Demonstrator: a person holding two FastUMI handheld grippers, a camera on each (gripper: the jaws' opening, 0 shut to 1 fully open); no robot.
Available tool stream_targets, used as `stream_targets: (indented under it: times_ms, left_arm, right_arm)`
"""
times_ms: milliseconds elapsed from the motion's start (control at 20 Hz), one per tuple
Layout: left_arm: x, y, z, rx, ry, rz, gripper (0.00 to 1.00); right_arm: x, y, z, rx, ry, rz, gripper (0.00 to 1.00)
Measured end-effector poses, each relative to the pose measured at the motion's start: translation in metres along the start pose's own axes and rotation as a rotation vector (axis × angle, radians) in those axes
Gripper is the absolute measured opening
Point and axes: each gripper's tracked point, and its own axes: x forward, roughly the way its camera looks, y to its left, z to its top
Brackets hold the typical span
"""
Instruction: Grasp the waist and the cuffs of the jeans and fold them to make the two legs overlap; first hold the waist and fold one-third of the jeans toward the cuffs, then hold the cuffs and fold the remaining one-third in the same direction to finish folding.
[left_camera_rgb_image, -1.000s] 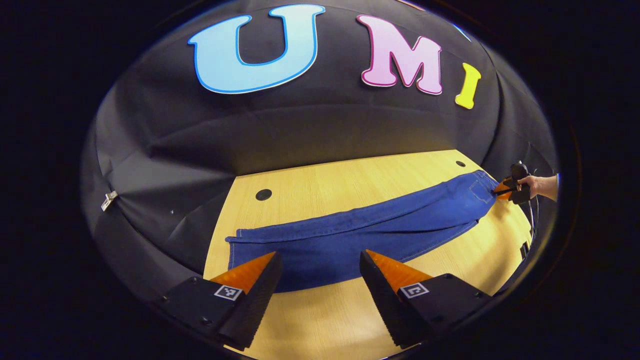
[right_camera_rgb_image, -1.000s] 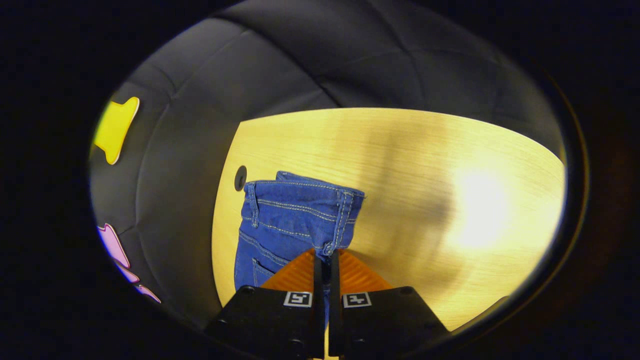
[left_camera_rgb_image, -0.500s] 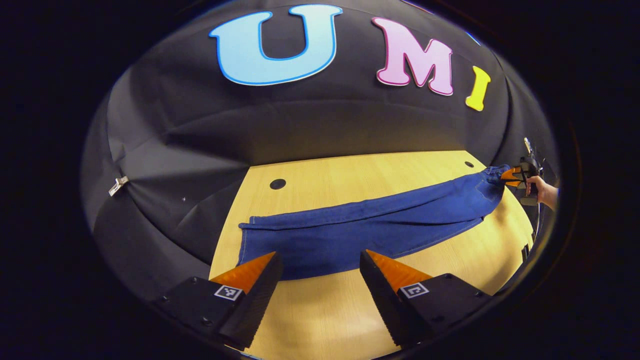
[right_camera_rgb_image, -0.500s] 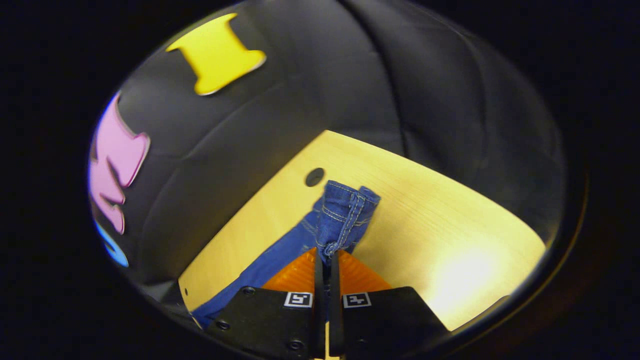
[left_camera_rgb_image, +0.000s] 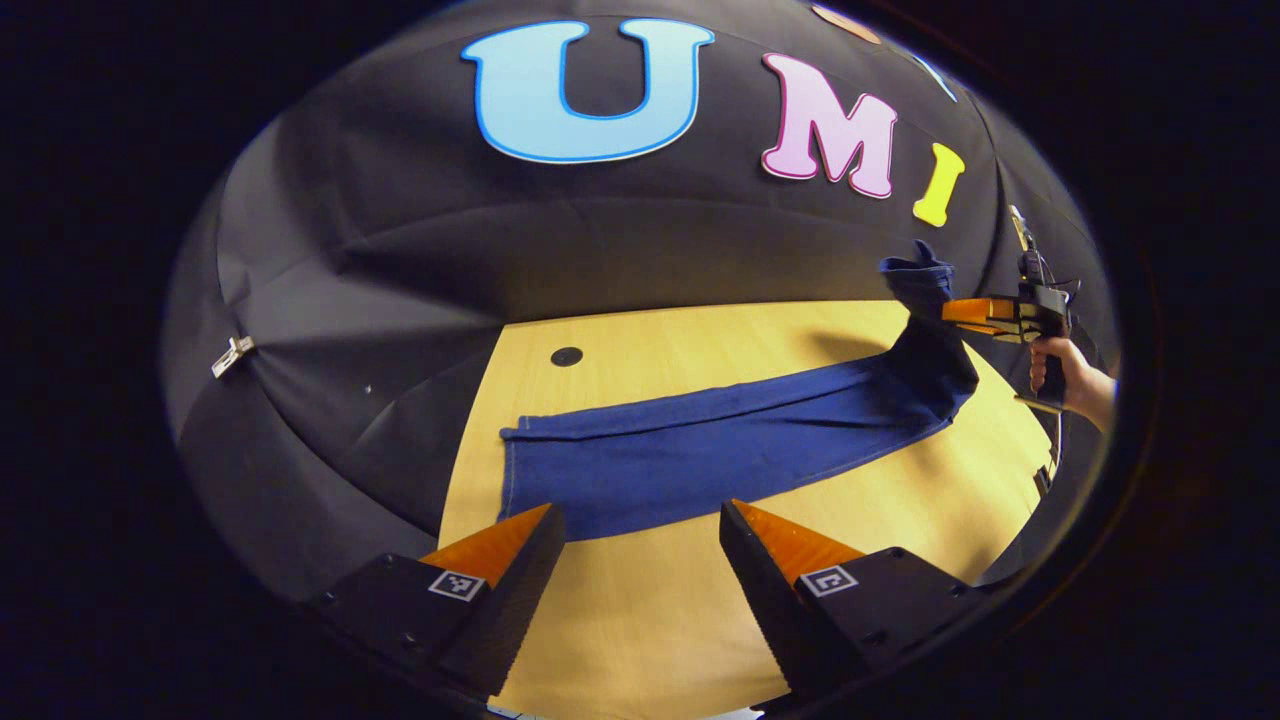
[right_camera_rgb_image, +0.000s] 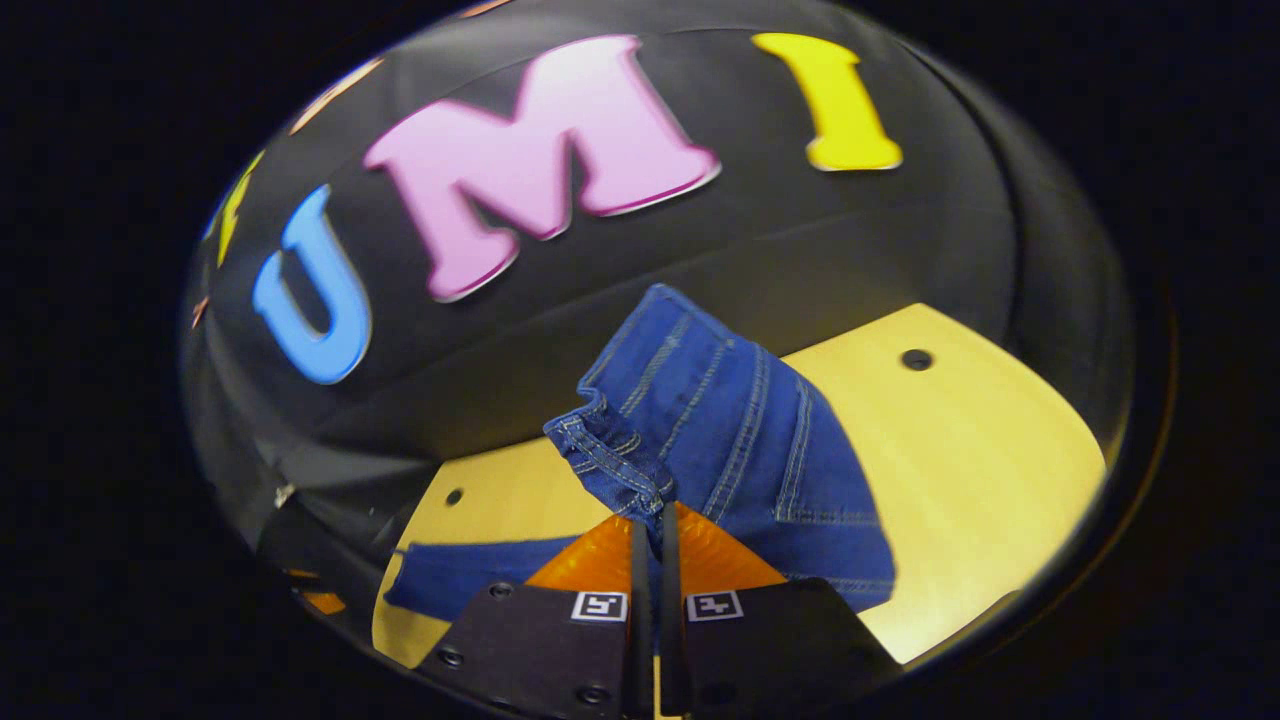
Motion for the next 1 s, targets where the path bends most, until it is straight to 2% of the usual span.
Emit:
stream_targets:
  times_ms: [100, 150, 250, 300, 350, 400, 450, 500, 600, 700, 750, 800, 900, 1000]
  left_arm:
    - [-0.004, 0.011, -0.013, -0.045, 0.014, 0.000, 0.98]
    - [-0.006, 0.014, -0.018, -0.065, 0.024, 0.002, 0.99]
    - [-0.008, 0.020, -0.028, -0.084, 0.037, 0.007, 0.98]
    - [-0.008, 0.021, -0.032, -0.090, 0.049, 0.008, 0.97]
    - [-0.006, 0.023, -0.034, -0.092, 0.063, 0.010, 0.97]
    - [-0.003, 0.027, -0.038, -0.100, 0.077, 0.016, 0.97]
    - [0.002, 0.029, -0.039, -0.115, 0.098, 0.020, 0.97]
    - [0.009, 0.032, -0.041, -0.137, 0.114, 0.025, 0.97]
    - [0.029, 0.034, -0.039, -0.194, 0.153, 0.019, 0.96]
    - [0.052, 0.037, -0.038, -0.257, 0.210, 0.015, 0.96]
    - [0.064, 0.038, -0.036, -0.298, 0.238, 0.005, 0.97]
    - [0.074, 0.040, -0.033, -0.344, 0.267, -0.008, 0.97]
    - [0.096, 0.050, -0.029, -0.447, 0.351, -0.022, 0.97]
    - [0.114, 0.074, -0.026, -0.502, 0.432, 0.046, 0.97]
  right_arm:
    - [0.015, 0.039, -0.060, -0.024, 0.112, 0.056, 0.07]
    - [0.028, 0.039, -0.080, -0.047, 0.158, 0.059, 0.07]
    - [0.052, 0.042, -0.149, -0.108, 0.265, 0.018, 0.07]
    - [0.054, 0.031, -0.162, -0.115, 0.308, 0.002, 0.07]
    - [0.053, 0.029, -0.167, -0.115, 0.330, 0.005, 0.19]
    - [0.056, 0.030, -0.166, -0.125, 0.333, 0.007, 0.07]
    - [0.055, 0.030, -0.166, -0.124, 0.329, 0.022, 0.29]
    - [0.052, 0.034, -0.164, -0.110, 0.341, 0.056, 0.20]
    - [0.029, 0.058, -0.155, -0.047, 0.368, 0.163, 0.54]
    - [0.003, 0.072, -0.121, -0.028, 0.328, 0.259, 0.88]
    - [-0.011, 0.073, -0.111, -0.028, 0.309, 0.291, 0.82]
    - [-0.027, 0.072, -0.095, -0.030, 0.288, 0.316, 0.96]
    - [-0.053, 0.054, -0.073, -0.026, 0.264, 0.328, 0.96]
    - [-0.073, 0.025, -0.054, -0.016, 0.236, 0.309, 0.96]
